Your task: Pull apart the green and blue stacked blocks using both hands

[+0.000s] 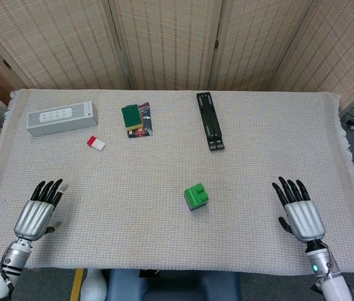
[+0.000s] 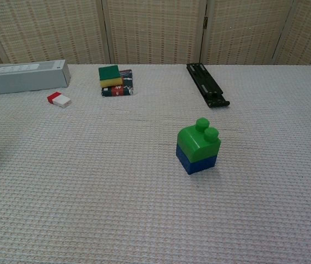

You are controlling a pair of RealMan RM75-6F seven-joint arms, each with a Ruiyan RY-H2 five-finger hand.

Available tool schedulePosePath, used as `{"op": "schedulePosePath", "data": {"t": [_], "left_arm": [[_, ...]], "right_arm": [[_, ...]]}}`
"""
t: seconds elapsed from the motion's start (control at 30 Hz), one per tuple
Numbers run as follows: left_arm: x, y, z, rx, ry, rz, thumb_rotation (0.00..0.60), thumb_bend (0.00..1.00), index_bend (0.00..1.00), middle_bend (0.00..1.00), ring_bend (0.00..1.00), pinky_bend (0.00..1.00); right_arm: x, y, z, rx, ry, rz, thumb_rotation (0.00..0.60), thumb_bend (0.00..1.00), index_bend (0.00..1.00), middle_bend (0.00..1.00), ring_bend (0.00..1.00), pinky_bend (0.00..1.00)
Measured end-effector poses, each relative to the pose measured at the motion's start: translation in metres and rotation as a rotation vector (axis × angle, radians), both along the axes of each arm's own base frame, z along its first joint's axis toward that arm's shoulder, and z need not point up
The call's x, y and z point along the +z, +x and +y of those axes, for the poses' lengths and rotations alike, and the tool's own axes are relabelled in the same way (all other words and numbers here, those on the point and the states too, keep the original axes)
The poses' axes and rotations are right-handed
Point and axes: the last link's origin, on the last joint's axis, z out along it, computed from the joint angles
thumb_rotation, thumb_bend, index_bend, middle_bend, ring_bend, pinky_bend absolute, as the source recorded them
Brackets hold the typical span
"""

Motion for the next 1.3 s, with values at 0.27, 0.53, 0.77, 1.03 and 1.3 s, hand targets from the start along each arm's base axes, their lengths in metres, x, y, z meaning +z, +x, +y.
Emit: {"op": "schedulePosePath", "data": {"t": [0.27, 0.53, 0.77, 1.03, 1.3], "left_arm": [[-0.001, 0.003, 0.001, -0.006, -0.007, 0.002, 0.6, 0.25, 0.0, 0.05, 0.0, 0.0], [0.0, 0.003, 0.007, -0.014, -0.003, -0.007, 0.6, 0.25, 0.0, 0.05, 0.0, 0.0], [0.006, 0.007, 0.016, -0.029, 0.015, -0.027, 0.6, 0.25, 0.0, 0.05, 0.0, 0.0], [0.018, -0.002, 0.02, 0.008, 0.049, -0.063, 0.6, 0.25, 0.0, 0.05, 0.0, 0.0], [0.02, -0.006, 0.025, 0.033, 0.031, -0.093, 0.6, 0.25, 0.0, 0.05, 0.0, 0.0]], "right_arm": [[0.001, 0.001, 0.004, 0.006, 0.004, -0.013, 0.6, 0.35, 0.0, 0.0, 0.0, 0.0], [-0.005, 0.007, 0.002, 0.029, 0.046, -0.025, 0.6, 0.35, 0.0, 0.0, 0.0, 0.0], [-0.014, 0.03, -0.017, 0.084, 0.106, 0.012, 0.6, 0.35, 0.0, 0.0, 0.0, 0.0], [-0.03, 0.08, -0.057, 0.157, 0.219, 0.026, 0.6, 0.35, 0.0, 0.0, 0.0, 0.0], [-0.052, 0.137, -0.085, 0.221, 0.361, 0.039, 0.6, 0.35, 0.0, 0.0, 0.0, 0.0]]}}
